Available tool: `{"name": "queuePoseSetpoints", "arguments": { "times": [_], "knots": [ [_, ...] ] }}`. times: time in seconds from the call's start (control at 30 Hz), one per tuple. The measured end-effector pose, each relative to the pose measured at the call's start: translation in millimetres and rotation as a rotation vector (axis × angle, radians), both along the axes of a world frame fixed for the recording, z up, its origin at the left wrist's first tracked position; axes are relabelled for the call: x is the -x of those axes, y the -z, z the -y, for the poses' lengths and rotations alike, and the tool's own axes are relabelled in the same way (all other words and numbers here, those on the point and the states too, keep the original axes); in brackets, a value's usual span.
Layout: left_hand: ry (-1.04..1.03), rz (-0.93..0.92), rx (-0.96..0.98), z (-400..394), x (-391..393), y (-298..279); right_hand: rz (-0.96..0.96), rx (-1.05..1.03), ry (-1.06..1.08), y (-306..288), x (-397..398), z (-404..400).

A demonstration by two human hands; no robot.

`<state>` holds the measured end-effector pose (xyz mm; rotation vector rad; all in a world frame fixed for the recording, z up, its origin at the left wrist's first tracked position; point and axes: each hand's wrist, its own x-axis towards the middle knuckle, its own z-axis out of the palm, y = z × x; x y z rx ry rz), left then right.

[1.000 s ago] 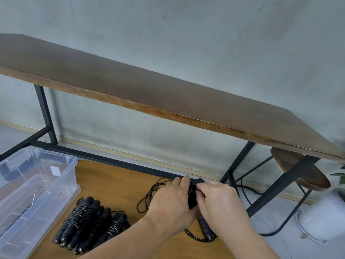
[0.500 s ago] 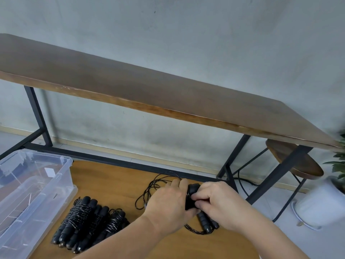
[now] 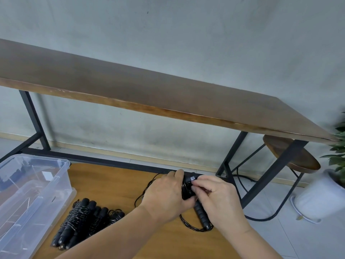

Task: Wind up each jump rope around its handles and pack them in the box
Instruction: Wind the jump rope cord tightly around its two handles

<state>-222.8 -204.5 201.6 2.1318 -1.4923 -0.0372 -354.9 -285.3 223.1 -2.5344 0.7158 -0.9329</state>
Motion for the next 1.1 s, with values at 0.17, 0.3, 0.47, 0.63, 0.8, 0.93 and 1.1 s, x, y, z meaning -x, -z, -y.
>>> {"name": "queuePoseSetpoints", "arguments": {
  "times": [0.17,0.3,0.47,0.63,0.8,0.93,1.1],
  "knots": [
    [-0.015,-0.023,-0.015,-1.1,1.8,4.7,-0.08,-0.027,-0.033,-2.9,1.0,-1.8],
    [-0.015,-0.035,-0.024,-4.6,0.3,9.7,-0.17,-0.015,-0.077,-3.4,0.8,-4.0],
    [-0.004,-0.059,-0.033,-8.4,-3.2,8.4,-0.268,-0.021,-0.125,-5.7,2.0,-5.5],
    [0.019,-0.049,-0.078,-10.9,1.4,9.1,-0.339,-0.069,-0.1,-10.7,0.8,-2.5],
    [0.045,-0.018,-0.142,-6.9,8.0,5.6,-0.428,-0.096,-0.05,-12.9,6.5,0.1],
    [0.072,-0.008,-0.167,-8.3,11.3,11.2,-0.477,-0.147,-0.114,-9.7,11.3,-3.5],
    [0.084,-0.022,-0.173,-8.6,8.6,13.7,-0.381,-0.298,-0.119,2.8,11.4,-2.2]
  ]
}}
